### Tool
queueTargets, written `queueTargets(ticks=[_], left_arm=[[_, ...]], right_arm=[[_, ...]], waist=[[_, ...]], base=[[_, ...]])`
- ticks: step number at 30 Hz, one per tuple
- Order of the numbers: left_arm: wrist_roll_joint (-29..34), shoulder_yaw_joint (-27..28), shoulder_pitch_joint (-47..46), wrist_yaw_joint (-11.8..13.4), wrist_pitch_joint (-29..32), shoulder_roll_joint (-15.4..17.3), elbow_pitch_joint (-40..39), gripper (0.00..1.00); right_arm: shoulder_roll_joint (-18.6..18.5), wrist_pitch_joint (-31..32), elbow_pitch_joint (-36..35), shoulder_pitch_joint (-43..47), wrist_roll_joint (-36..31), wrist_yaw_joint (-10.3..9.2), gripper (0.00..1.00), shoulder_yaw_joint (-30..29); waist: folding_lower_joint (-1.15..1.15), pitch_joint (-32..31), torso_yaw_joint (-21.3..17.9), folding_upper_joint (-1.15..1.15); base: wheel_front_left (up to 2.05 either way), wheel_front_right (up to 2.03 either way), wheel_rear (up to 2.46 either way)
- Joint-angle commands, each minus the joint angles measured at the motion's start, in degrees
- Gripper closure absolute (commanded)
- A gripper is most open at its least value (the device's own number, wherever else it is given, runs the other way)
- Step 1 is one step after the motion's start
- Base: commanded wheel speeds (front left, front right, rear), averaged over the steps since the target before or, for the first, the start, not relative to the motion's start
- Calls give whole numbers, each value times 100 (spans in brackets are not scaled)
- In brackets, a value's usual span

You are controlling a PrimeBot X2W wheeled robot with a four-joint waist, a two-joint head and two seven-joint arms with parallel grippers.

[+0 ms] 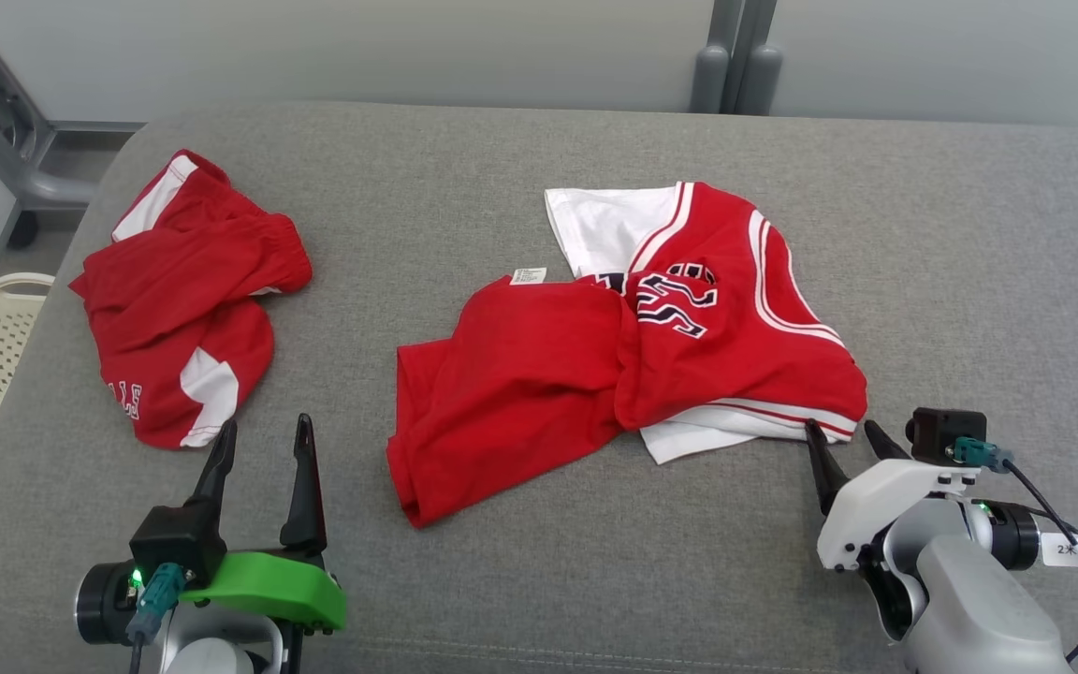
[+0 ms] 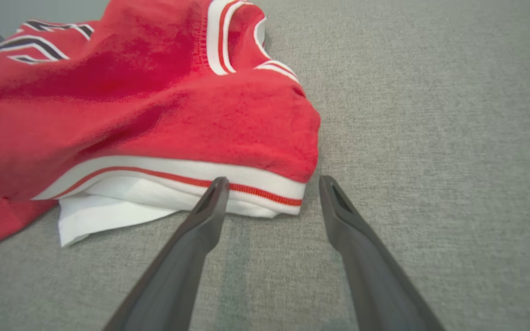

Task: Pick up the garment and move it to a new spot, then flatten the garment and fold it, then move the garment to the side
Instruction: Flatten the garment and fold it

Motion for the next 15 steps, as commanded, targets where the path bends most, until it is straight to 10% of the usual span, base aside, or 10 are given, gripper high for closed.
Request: queueTargets(ticks=[1,11,12,13,15], left_arm=[[57,-2,-103,-32,-1,-12,11,0],[153,55,-147,-133,-2,-79,68,0],[163,57,-156,-140,-1,-86,74,0],[164,59,-163,-132,-1,-91,79,0],[156,80,-153,-132,-1,-101,81,0]], right_arm=[[-80,-55,192,-116,47,0,0,6],[-134,-223,1038,-597,340,0,0,221],[-139,-233,1088,-632,362,0,57,256],[-148,-258,1128,-664,395,0,83,288],[-139,-291,1166,-708,473,0,100,370]], waist=[[0,31,112,0],[0,103,297,0],[0,109,306,0],[0,113,311,0],[0,113,295,0]], base=[[0,0,0],[0,0,0],[0,0,0],[0,0,0],[0,0,0]])
